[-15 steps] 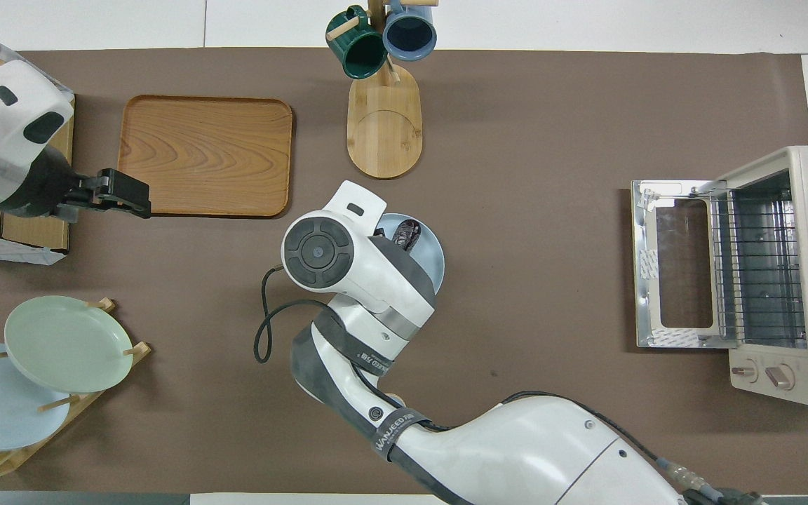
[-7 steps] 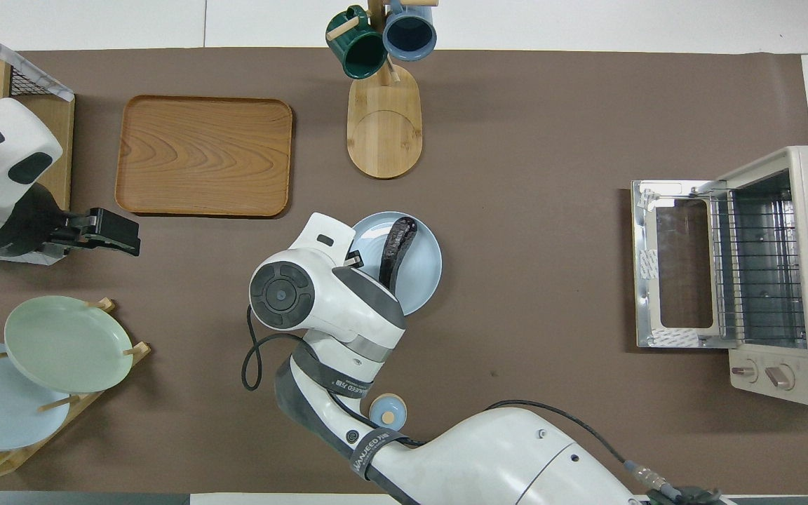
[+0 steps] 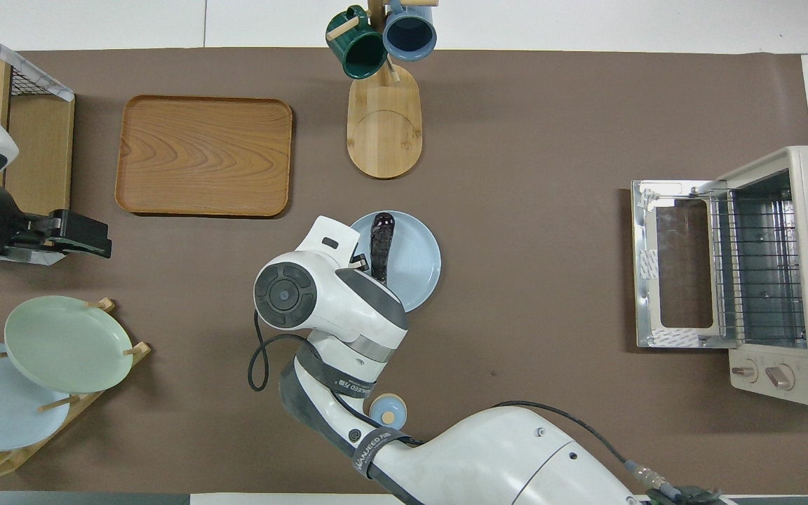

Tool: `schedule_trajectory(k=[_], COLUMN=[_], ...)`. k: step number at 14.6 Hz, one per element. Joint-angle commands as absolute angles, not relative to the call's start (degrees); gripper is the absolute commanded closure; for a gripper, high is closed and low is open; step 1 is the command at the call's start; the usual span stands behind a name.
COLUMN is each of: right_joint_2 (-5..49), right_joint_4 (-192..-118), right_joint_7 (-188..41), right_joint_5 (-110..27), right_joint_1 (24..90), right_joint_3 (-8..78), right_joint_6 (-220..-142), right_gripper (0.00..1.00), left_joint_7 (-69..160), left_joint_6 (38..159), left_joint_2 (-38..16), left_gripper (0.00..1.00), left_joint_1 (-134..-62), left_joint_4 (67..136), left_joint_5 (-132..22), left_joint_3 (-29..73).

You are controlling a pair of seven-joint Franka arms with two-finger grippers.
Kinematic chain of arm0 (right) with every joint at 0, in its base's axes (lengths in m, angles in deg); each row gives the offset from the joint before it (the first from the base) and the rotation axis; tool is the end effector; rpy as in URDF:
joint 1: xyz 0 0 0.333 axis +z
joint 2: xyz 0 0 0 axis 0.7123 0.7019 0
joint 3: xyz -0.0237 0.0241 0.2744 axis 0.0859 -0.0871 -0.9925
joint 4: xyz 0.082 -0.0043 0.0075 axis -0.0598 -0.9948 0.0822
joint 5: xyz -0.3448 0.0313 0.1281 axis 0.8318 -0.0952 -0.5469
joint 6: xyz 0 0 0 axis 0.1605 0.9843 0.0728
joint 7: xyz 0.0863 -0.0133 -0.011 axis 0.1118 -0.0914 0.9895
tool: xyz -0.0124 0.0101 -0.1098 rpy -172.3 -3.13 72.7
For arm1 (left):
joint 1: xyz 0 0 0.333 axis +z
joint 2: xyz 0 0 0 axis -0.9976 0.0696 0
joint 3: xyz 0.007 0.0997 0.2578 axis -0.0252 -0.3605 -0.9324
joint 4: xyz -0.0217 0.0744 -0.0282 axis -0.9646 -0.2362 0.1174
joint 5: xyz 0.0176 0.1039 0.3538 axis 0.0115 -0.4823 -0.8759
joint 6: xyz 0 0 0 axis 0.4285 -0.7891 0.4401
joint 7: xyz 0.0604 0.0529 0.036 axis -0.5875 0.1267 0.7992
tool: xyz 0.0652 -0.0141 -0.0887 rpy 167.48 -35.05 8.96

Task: Put eggplant into oven
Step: 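Carry the eggplant with the right gripper into the open oven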

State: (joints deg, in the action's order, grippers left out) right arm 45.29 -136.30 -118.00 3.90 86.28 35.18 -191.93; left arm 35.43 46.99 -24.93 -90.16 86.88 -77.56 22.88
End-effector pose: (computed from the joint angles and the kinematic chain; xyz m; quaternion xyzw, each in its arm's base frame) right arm 0.4722 0.4901 0.2717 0.9837 0.1604 0.0787 0.0180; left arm 0.4993 -0.0767 0.5725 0.9989 -0.0226 -0.0394 0.0137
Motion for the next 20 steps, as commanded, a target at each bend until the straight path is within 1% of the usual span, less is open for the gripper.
schedule_trajectory(k=[1,3,5,8,10,12,14,16,19,20], right_joint_2=[44.56,44.3,42.37,38.95,36.84,33.77,28.5,21.39,18.11,16.8], right_joint_4=[-136.67,-135.7,-135.17,-135.43,-135.96,-137.36,-142.96,-151.65,-156.86,-158.79], right_joint_7=[-119.52,-119.44,-119.18,-118.74,-118.73,-117.86,-115.06,-110.24,-103.2,-101.18], right_joint_5=[5.46,6.68,7.4,8.7,12.91,13.55,13.55,13.29,12.76,12.32], right_joint_1=[86.02,85.94,84.71,80.32,78.39,75.06,71.28,64.53,57.48,54.68], right_joint_3=[34.99,35.16,35.34,35.6,35.52,35.34,35.34,35.25,35.25,35.16], right_joint_6=[-190.06,-186.91,-184.52,-179.0,-173.55,-168.81,-167.64,-168.6,-169.22,-170.61], right_gripper=[1.0,1.0,1.0,1.0,1.0,1.0,1.0,1.0,1.0,1.0], left_joint_7=[34.65,33.96,33.6,33.6,33.6,33.6,33.69,33.78,34.13,34.21], left_joint_6=[45.77,48.31,49.03,48.94,48.77,48.68,48.76,48.85,48.85,48.77], left_joint_2=[-24.35,-24.35,-24.44,-24.44,-24.44,-24.44,-24.44,-24.61,-24.79,-24.79], left_gripper=[0.0,0.0,0.0,0.0,0.0,0.0,0.0,0.0,0.0,0.0], left_joint_1=[-90.32,-90.4,-90.4,-90.49,-90.49,-90.49,-90.49,-90.4,-90.4,-90.4], left_joint_4=[85.01,85.8,86.41,86.42,86.42,86.33,86.33,86.41,86.68,86.77], left_joint_5=[-78.68,-78.76,-78.85,-79.11,-80.08,-80.08,-80.08,-79.99,-79.99,-79.99], left_joint_3=[22.64,22.55,22.38,22.38,22.47,22.47,22.55,22.55,22.47,22.47])
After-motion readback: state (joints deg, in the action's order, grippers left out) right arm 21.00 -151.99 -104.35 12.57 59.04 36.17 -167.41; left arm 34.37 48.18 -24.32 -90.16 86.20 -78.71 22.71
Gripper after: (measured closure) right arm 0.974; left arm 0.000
